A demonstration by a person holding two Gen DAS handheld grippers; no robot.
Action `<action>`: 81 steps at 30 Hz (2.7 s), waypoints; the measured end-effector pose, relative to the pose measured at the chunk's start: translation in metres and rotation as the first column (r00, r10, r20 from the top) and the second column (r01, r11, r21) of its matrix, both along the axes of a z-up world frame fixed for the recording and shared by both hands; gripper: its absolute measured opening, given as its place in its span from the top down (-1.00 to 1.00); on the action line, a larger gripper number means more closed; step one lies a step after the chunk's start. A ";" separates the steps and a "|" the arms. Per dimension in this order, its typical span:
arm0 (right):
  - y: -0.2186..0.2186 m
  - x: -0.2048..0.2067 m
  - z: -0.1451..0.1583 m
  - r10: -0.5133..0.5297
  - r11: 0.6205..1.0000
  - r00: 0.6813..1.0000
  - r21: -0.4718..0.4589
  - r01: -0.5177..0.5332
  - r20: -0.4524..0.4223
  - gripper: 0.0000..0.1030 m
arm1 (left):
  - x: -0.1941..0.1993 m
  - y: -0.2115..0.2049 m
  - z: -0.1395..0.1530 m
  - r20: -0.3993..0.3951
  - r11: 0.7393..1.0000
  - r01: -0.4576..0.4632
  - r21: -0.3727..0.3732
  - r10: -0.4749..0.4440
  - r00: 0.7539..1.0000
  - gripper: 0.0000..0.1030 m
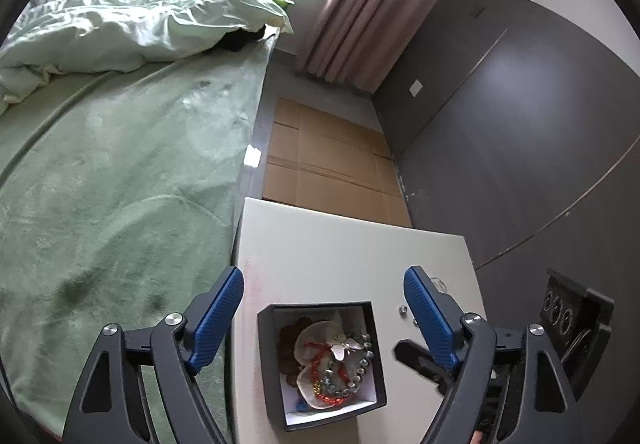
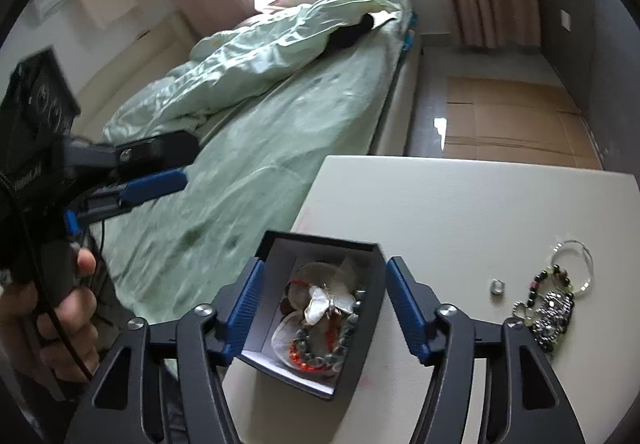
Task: Organize jewelry
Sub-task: 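Drop the butterfly pendant in with the right tool while the left tool releases the bracelet, then move both open tools back over the remaining jewelry, then grasp the silver hoop earring by its wire with the right tool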
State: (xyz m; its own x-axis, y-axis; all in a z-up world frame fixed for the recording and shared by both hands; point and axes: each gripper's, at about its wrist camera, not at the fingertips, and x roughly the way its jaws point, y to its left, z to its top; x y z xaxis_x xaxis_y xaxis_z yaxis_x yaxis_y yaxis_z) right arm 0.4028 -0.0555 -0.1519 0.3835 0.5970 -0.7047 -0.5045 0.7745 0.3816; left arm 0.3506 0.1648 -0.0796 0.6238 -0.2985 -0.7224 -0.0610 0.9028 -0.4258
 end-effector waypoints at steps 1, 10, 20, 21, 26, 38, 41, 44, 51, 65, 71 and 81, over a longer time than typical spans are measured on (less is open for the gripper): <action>-0.004 0.001 0.001 -0.007 1.000 1.000 0.005 0.007 -0.005 -0.23 | 0.000 -0.003 0.001 0.000 1.000 0.005 0.004 -0.005 1.000 -0.61; -0.062 -0.012 0.019 -0.104 0.995 0.995 -0.007 0.104 0.010 -0.42 | 0.001 -0.041 0.006 0.003 0.994 0.100 0.034 -0.100 0.995 -0.61; -0.131 -0.007 0.013 -0.267 0.963 0.962 0.015 0.268 -0.055 -0.53 | 0.007 -0.096 -0.001 -0.023 0.973 0.225 0.057 -0.224 0.974 -0.61; -0.134 -0.007 0.013 -0.277 0.960 0.959 0.014 0.278 -0.058 -0.53 | 0.008 -0.101 -0.003 -0.027 0.971 0.232 0.060 -0.230 0.973 -0.61; -0.152 -0.006 0.007 -0.332 0.943 0.941 -0.001 0.333 -0.072 -0.53 | 0.014 -0.119 -0.010 -0.045 0.966 0.253 0.053 -0.251 0.967 -0.61; -0.195 0.004 -0.019 -0.442 0.894 0.887 0.011 0.447 -0.136 -0.53 | 0.033 -0.162 -0.038 -0.079 0.953 0.294 0.077 -0.288 0.954 -0.26; -0.203 0.009 -0.027 -0.473 0.878 0.869 0.002 0.478 -0.142 -0.53 | 0.041 -0.174 -0.053 -0.122 0.945 0.314 0.091 -0.302 0.945 0.01; -0.211 0.014 -0.033 -0.494 0.865 0.855 0.007 0.502 -0.157 -0.53 | 0.047 -0.180 -0.065 -0.149 0.940 0.323 0.107 -0.306 0.940 0.13; -0.219 0.022 -0.043 -0.518 0.850 0.838 0.004 0.527 -0.172 -0.53 | 0.064 -0.193 -0.093 -0.222 0.934 0.328 0.144 -0.293 0.930 0.34; -0.213 0.037 -0.055 -0.507 0.859 0.842 -0.024 0.512 -0.183 -0.47 | 0.076 -0.214 -0.123 -0.291 0.906 0.354 0.233 -0.283 0.914 0.47; -0.211 0.036 -0.056 -0.504 0.861 0.844 -0.027 0.509 -0.183 -0.46 | 0.075 -0.218 -0.124 -0.289 0.895 0.354 0.273 -0.275 0.917 0.64; -0.199 0.043 -0.061 -0.462 0.883 0.863 -0.011 0.470 -0.205 -0.20 | 0.074 -0.198 -0.111 -0.240 0.922 0.328 0.205 -0.278 0.930 0.75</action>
